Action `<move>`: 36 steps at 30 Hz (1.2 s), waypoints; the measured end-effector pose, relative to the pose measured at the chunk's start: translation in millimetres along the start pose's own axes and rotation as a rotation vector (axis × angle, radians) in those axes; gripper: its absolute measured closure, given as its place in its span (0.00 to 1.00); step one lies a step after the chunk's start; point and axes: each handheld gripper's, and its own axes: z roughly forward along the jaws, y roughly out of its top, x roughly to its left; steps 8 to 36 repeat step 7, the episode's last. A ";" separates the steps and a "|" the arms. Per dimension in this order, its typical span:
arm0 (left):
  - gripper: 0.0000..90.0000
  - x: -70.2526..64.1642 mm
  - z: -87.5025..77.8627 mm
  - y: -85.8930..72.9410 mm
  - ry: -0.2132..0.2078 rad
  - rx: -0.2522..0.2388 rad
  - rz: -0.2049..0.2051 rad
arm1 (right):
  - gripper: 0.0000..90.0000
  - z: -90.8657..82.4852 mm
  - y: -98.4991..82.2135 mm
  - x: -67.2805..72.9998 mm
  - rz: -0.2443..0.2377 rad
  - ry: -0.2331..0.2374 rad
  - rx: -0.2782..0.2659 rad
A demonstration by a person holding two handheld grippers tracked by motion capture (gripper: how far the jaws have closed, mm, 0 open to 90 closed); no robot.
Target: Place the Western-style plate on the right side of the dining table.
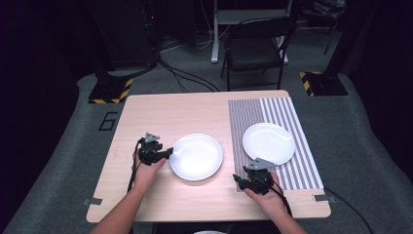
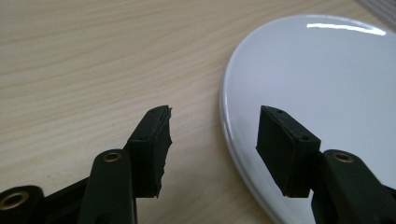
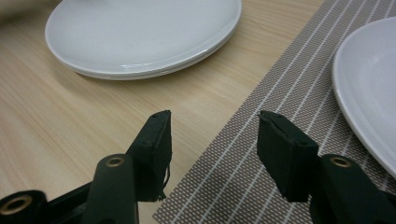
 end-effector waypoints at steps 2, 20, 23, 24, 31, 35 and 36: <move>0.49 2.9 -0.4 -2.9 0.001 -0.003 -0.001 | 0.49 3.5 -1.1 3.0 -0.007 0.016 0.004; 0.48 11.4 -3.6 -5.2 0.011 -0.010 -0.037 | 0.49 12.7 -2.7 9.3 -0.055 0.036 0.022; 0.48 11.4 -3.6 -5.2 0.011 -0.010 -0.037 | 0.49 12.7 -2.7 9.3 -0.055 0.036 0.022; 0.48 11.4 -3.6 -5.2 0.011 -0.010 -0.037 | 0.49 12.7 -2.7 9.3 -0.055 0.036 0.022; 0.48 11.4 -3.6 -5.2 0.011 -0.010 -0.037 | 0.49 12.7 -2.7 9.3 -0.055 0.036 0.022; 0.48 11.4 -3.6 -5.2 0.011 -0.010 -0.037 | 0.49 12.7 -2.7 9.3 -0.055 0.036 0.022; 0.48 11.4 -3.6 -5.2 0.011 -0.010 -0.037 | 0.49 12.7 -2.7 9.3 -0.055 0.036 0.022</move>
